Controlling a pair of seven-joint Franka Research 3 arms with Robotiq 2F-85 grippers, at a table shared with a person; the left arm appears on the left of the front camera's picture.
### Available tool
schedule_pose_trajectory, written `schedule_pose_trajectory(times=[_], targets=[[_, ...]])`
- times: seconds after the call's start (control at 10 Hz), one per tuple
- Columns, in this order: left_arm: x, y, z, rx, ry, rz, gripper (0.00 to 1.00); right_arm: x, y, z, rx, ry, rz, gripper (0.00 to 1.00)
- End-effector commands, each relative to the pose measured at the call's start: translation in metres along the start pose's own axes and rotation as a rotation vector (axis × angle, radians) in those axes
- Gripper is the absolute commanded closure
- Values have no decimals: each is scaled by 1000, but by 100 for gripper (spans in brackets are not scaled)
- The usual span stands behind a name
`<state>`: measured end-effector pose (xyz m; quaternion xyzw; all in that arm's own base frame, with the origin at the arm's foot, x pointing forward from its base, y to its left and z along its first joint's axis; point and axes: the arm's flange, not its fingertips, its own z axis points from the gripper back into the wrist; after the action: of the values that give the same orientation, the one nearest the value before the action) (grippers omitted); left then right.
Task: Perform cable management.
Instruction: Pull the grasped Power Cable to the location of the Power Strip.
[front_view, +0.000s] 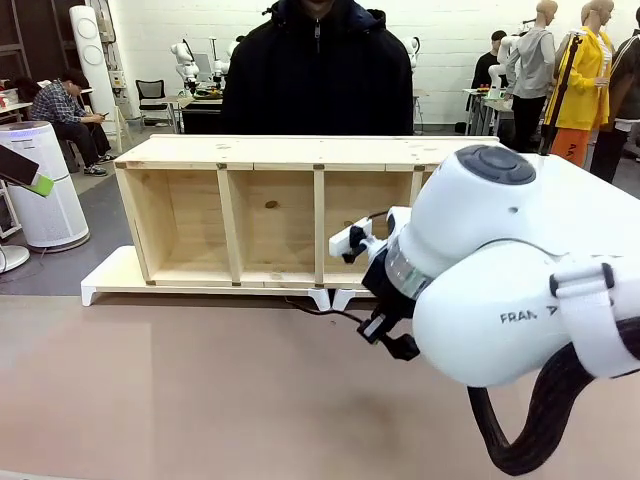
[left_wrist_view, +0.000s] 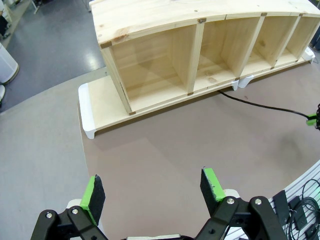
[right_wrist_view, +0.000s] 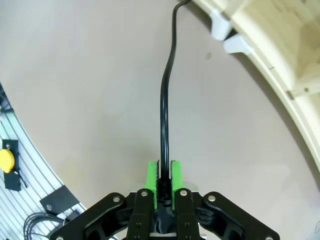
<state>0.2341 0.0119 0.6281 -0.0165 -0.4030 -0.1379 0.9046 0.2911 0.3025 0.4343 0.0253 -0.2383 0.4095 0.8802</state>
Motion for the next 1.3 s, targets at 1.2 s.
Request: schedule_pose_trajectory(times=[1.2], targets=[[1, 1, 0, 1, -5, 6, 0, 0, -37, 26, -39, -44, -152, 86]])
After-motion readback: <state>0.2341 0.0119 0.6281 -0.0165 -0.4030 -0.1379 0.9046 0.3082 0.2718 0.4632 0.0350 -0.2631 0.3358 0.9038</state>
